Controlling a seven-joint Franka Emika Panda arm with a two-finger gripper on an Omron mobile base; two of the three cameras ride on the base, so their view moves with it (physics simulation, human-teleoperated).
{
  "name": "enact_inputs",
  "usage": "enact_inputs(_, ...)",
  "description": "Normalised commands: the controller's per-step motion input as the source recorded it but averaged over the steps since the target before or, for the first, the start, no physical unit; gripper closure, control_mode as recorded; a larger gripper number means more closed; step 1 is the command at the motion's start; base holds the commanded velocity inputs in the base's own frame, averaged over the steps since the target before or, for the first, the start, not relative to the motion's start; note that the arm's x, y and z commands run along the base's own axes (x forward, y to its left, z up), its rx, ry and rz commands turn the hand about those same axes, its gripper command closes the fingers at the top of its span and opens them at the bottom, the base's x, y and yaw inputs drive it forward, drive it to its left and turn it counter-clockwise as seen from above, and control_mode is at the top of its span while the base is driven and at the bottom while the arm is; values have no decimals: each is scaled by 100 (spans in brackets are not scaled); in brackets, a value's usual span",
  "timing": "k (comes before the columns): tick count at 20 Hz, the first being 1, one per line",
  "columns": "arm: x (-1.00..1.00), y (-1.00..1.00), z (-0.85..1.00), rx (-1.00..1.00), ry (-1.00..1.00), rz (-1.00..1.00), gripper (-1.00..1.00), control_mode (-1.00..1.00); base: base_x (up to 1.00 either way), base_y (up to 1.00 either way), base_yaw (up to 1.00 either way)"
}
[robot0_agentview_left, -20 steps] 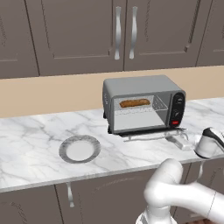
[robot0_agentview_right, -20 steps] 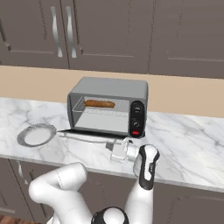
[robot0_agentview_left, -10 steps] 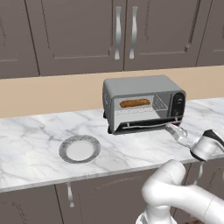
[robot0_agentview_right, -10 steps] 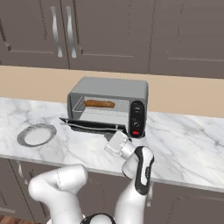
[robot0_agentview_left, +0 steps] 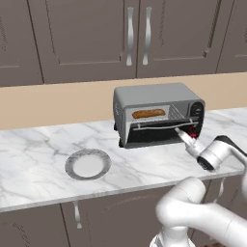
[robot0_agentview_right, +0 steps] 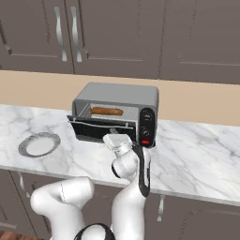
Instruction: Pull the toaster oven rack outwards. Pick up the baguette from the plate and place it on the toaster oven rack. Close the toaster oven door fully and set the temperature to the lowest setting.
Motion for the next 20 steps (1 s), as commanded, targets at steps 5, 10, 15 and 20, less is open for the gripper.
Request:
enact_inputs(5, 64, -1, 31, 20, 33, -29, 100, -100, 0, 0, 0)
enact_inputs(10, 47, -19, 13, 4, 34, -5, 100, -100, 0, 0, 0)
enact_inputs(15, 63, -10, 0, 0, 34, 0, 100, -100, 0, 0, 0)
enact_inputs(20, 40, -27, 1, 4, 32, 0, 100, -100, 0, 0, 0)
